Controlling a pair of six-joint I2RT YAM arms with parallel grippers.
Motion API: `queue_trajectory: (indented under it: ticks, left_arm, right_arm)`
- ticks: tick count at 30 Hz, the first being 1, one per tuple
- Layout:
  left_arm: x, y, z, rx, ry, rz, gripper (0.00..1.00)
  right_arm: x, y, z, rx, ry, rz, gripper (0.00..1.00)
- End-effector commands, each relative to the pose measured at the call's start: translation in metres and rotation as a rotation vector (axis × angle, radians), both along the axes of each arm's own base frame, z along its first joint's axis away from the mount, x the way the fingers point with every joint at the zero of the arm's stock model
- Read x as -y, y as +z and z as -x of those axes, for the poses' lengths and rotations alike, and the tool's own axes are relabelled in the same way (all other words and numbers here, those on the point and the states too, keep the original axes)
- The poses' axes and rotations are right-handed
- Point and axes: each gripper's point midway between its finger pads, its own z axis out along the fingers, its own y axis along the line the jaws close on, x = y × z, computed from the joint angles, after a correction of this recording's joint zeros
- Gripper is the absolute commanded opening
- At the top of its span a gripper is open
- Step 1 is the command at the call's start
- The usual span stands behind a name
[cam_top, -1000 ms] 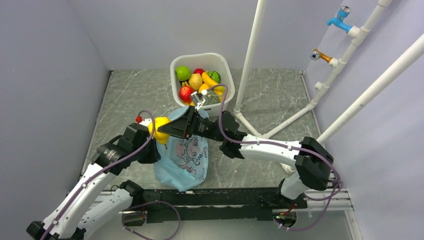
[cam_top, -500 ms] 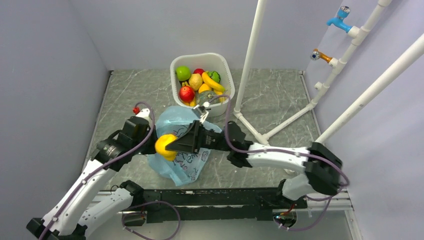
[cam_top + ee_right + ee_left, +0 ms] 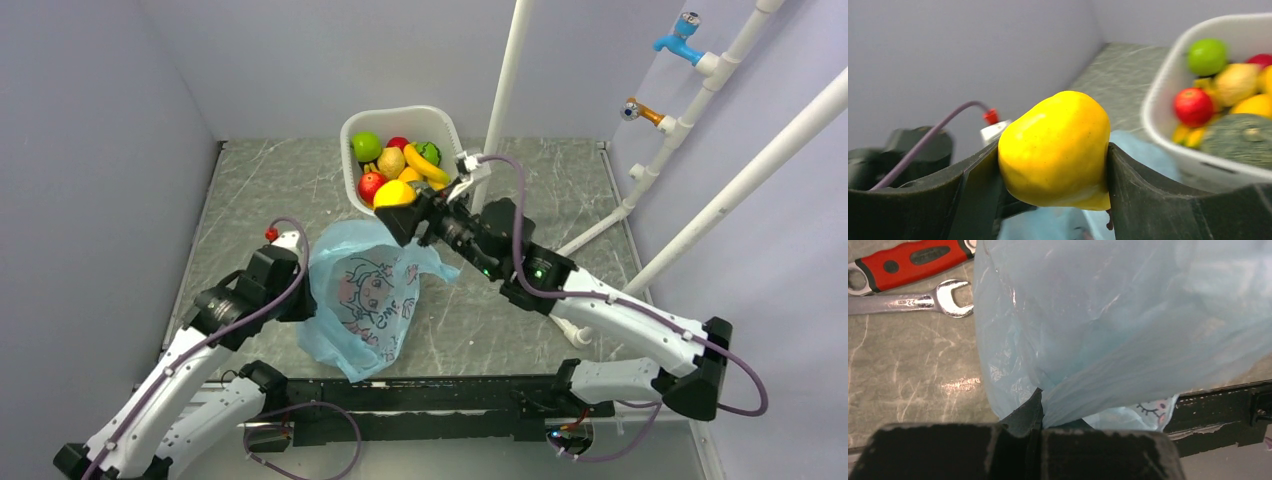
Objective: Take the fake fruits out of the plastic bag
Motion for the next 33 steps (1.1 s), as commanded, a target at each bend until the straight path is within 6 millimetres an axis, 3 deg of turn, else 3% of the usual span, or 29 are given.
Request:
queue_trajectory:
  ticks: [1,5,10,15,23,29,33]
  left_arm:
    - [-0.001,-0.007,-0.005,-0.035,0.014,-0.043,0.00]
    - [-0.016,-0.001,-0.006,0.005,0.106,-0.068,0.00]
    - [-0.063,0.028,0.002,0.190,0.377,-0.027,0.00]
    - [-0.080,0.042,0.009,0.310,0.466,0.056,0.00]
    - [-0.060,0.031,0.000,0.223,0.358,-0.003,0.00]
    - [-0.032,0.017,-0.009,0.148,0.194,-0.023,0.00]
    - [-0.005,0.005,-0.011,0.089,0.042,-0.007,0.00]
  right_arm:
    - [0.022,-0.033,-0.059,0.094,-0.251,0.346,0.03]
    - [0.018,-0.045,-0.099,0.128,-0.334,0.462,0.04]
    - [0.009,-0.074,-0.149,0.088,-0.370,0.563,0.05]
    - [-0.001,-0.101,-0.186,0.050,-0.359,0.607,0.13]
    - [-0.012,-0.157,-0.244,-0.027,-0.349,0.696,0.23]
    - [-0.015,-0.186,-0.282,-0.083,-0.336,0.725,0.36]
    - [-0.017,-0.197,-0.294,-0.102,-0.326,0.733,0.47]
